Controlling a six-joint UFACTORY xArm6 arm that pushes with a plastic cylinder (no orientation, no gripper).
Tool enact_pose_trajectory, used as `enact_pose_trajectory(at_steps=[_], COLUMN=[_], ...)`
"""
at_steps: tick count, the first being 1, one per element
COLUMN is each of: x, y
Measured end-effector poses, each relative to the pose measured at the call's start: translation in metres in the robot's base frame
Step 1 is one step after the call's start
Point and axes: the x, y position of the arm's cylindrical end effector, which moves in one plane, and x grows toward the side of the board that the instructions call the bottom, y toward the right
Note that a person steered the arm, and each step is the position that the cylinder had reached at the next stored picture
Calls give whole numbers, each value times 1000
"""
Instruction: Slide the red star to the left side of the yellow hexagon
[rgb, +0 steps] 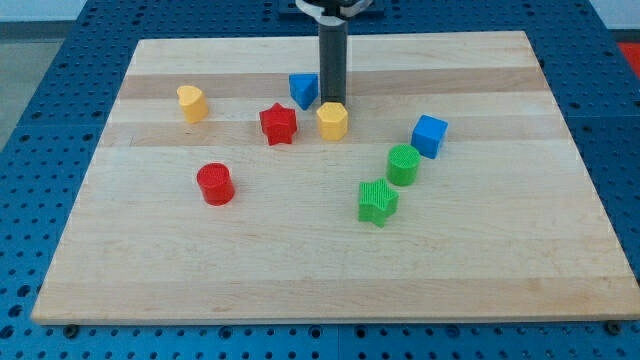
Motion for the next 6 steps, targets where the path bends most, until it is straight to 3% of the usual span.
enact_pose_trajectory(at_steps=[3,6], x=[1,45], y=[-107,-114])
